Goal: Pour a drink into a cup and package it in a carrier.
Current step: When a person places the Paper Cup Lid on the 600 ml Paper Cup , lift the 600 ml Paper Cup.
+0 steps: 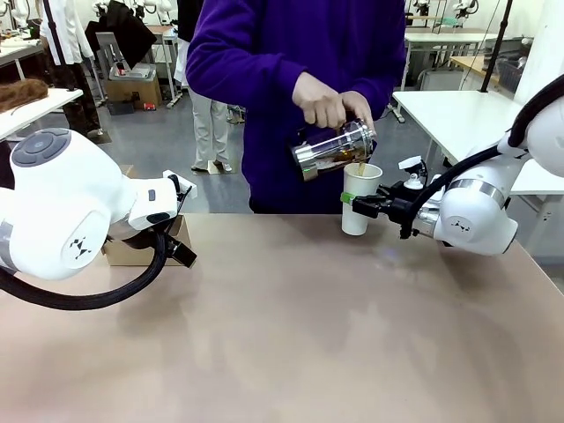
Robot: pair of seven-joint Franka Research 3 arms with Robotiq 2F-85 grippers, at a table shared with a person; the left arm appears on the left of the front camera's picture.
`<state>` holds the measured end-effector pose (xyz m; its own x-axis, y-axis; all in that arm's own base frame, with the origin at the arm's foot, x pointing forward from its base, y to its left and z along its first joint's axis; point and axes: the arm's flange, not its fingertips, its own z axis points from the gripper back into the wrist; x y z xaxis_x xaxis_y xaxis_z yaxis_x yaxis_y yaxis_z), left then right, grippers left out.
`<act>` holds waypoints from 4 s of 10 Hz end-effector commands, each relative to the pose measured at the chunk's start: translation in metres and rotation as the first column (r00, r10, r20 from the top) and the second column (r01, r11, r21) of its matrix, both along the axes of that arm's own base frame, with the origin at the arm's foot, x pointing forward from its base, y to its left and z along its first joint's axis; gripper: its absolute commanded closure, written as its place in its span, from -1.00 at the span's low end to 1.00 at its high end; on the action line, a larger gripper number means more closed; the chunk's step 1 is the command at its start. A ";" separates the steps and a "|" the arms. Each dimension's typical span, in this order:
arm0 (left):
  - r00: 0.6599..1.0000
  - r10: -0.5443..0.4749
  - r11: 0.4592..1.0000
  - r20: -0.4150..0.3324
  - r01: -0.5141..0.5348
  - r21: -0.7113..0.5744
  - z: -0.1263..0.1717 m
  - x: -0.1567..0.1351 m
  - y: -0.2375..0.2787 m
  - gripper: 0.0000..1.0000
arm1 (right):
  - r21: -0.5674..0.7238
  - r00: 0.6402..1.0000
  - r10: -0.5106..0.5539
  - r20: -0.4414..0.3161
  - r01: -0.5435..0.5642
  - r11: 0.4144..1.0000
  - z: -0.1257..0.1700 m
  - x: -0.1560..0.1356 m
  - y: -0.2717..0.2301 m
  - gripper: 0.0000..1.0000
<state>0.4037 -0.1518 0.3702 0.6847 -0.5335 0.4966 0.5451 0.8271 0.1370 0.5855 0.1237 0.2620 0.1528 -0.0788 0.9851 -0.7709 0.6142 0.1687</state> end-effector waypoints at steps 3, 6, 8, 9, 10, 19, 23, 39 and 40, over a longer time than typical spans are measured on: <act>1.000 -0.001 1.000 0.000 0.001 -0.002 0.000 0.000 0.000 -1.00 | 0.021 1.000 -0.013 -0.001 0.013 1.000 0.001 -0.002 0.003 -0.76; 1.000 -0.001 1.000 0.000 0.001 -0.002 0.000 0.000 0.000 -1.00 | 0.021 1.000 -0.013 -0.001 0.013 1.000 0.001 -0.002 0.003 -0.76; 1.000 -0.001 1.000 0.000 0.001 -0.002 0.000 0.000 0.000 -1.00 | 0.021 1.000 -0.013 -0.001 0.013 1.000 0.001 -0.002 0.003 -0.76; 1.000 -0.001 1.000 0.000 0.001 -0.002 0.000 0.000 0.000 -1.00 | 0.021 1.000 -0.013 -0.001 0.013 1.000 0.001 -0.002 0.003 -0.76; 1.000 -0.001 1.000 0.000 0.001 -0.002 0.000 0.000 0.000 -1.00 | 0.021 1.000 -0.013 -0.001 0.013 1.000 0.001 -0.002 0.003 -0.76; 1.000 -0.001 1.000 0.000 0.001 -0.002 0.000 0.000 0.000 -1.00 | 0.021 1.000 -0.013 -0.001 0.013 1.000 0.001 -0.002 0.003 -0.76; 1.000 -0.001 1.000 0.000 0.001 -0.002 0.000 0.000 0.000 -1.00 | 0.021 1.000 -0.013 -0.001 0.013 1.000 0.001 -0.002 0.003 -0.76; 1.000 -0.001 1.000 0.000 0.001 -0.002 0.000 0.000 0.000 -1.00 | 0.021 1.000 -0.013 -0.001 0.013 1.000 0.001 -0.002 0.003 -0.76; 1.000 -0.001 1.000 0.000 0.001 -0.002 0.000 0.000 0.000 -1.00 | 0.021 1.000 -0.013 -0.001 0.013 1.000 0.001 -0.002 0.003 -0.76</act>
